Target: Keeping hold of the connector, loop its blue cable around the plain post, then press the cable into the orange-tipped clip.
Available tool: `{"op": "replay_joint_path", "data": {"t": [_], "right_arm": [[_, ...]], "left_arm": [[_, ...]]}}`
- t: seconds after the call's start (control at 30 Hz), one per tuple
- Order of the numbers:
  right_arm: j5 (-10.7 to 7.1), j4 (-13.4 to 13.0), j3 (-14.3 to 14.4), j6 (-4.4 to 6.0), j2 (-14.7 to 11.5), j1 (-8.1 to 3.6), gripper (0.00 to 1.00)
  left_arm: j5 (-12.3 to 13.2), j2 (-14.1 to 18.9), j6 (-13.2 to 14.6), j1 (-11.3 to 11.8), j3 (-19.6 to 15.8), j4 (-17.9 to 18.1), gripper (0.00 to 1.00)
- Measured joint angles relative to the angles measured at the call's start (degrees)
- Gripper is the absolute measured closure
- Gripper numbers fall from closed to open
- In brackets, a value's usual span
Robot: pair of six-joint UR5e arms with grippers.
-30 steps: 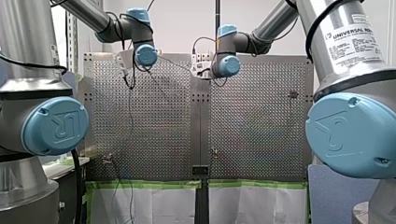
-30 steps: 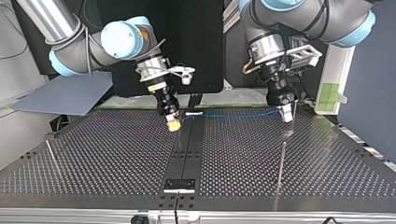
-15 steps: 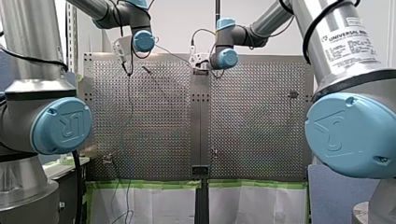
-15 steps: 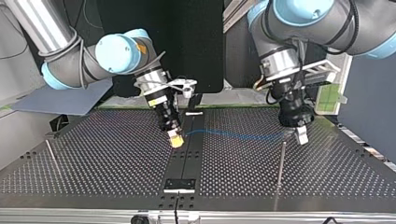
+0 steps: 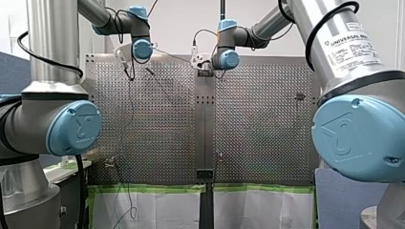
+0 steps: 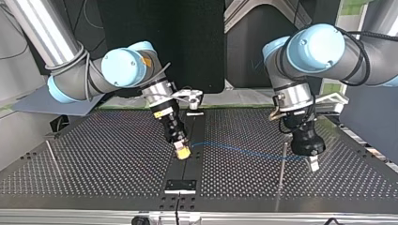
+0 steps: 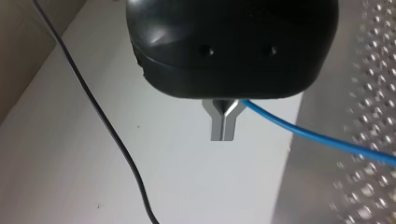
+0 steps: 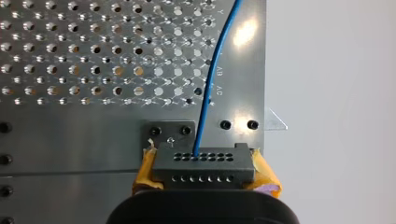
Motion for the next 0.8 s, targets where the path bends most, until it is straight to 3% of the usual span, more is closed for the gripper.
{"op": "replay_joint_path", "data": {"t": [0.27, 0.63, 0.8], "right_arm": [[-0.07, 0.46, -0.44, -0.22, 0.64, 0.27, 1.00], [-0.07, 0.57, -0.45, -0.47, 1.13, 0.41, 1.00], [-0.05, -0.06, -0.46, -0.63, 2.40, 0.41, 1.00]], "left_arm": [[4.60, -3.51, -2.97, 4.60, 0.02, 1.35, 0.99], [11.43, -4.50, -6.12, 11.41, 0.02, 3.56, 0.99], [14.25, -6.21, -6.95, 12.94, 0.02, 4.52, 0.99]]}}
